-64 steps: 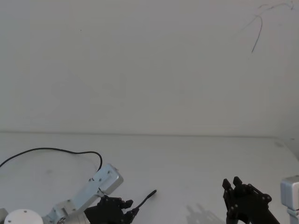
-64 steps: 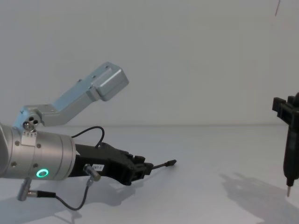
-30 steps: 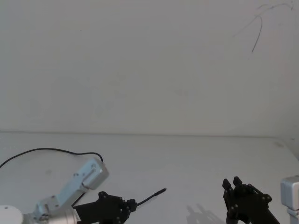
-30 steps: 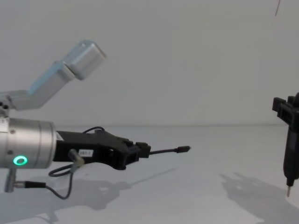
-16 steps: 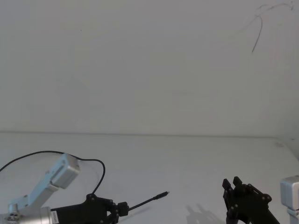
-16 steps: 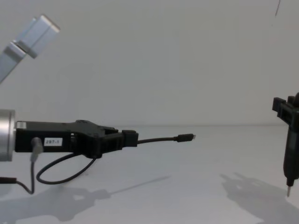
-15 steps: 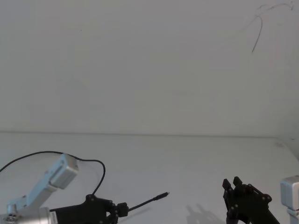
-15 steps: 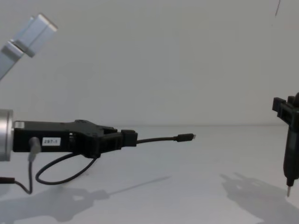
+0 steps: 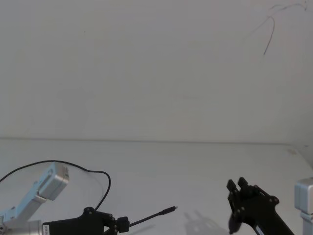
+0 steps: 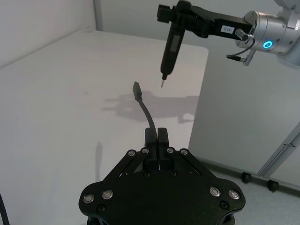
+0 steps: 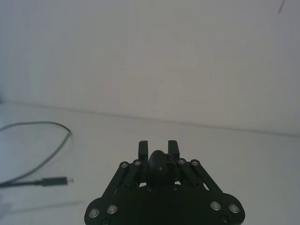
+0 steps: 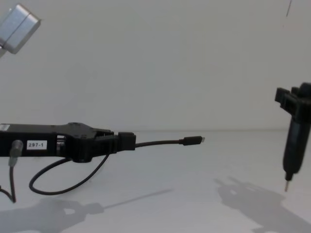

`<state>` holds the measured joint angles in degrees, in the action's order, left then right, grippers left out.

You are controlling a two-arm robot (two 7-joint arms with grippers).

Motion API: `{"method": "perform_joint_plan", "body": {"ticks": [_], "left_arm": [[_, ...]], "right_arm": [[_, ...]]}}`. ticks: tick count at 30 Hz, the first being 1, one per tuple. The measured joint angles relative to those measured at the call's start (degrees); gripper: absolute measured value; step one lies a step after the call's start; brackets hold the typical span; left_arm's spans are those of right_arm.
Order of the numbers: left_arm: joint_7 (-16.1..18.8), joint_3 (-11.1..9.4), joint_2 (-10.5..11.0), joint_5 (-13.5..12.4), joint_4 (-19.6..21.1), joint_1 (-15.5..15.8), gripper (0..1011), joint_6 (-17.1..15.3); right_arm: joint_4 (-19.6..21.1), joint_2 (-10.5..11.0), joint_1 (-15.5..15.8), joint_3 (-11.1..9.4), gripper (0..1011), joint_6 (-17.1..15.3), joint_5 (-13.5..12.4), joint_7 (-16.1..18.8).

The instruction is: Pick up the data cable with the one hand.

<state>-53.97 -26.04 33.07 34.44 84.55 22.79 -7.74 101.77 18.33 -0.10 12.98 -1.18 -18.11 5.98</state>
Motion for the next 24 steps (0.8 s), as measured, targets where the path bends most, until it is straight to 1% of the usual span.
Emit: {"method": "perform_joint_plan", "body": {"ticks": [7, 8, 13, 14, 23, 24], "left_arm": [[-0.7, 0.2, 0.4, 0.6, 0.2, -0.2, 34, 0.1], [-0.8, 0.2, 0.4, 0.7, 0.2, -0.2, 34, 0.1], [-1.1, 0.2, 0.6, 1.0, 0.3, -0.3, 34, 0.1], [-1.1, 0.2, 0.6, 1.0, 0.3, -0.3, 34, 0.1], [-1.4, 0.3, 0.8, 1.2, 0.4, -0.4, 34, 0.1], [-1.4, 0.3, 0.8, 1.2, 0.4, -0.4, 34, 0.1]], "right_arm": [[0.2, -1.5, -1.4, 0.2, 250, 0.5, -3.1, 2.8], [0.2, -1.9, -1.8, 0.3, 250, 0.6, -4.0, 3.5], [0.1, -3.1, -3.0, 0.6, 250, 0.5, -6.7, 5.4], [0.1, -3.4, -3.3, 0.7, 250, 0.3, -7.7, 6.0], [-0.6, -5.2, -5.3, 1.3, 250, -0.5, -12.2, 8.6], [-0.6, -5.2, -5.3, 1.3, 250, -0.5, -12.2, 8.6]]}}
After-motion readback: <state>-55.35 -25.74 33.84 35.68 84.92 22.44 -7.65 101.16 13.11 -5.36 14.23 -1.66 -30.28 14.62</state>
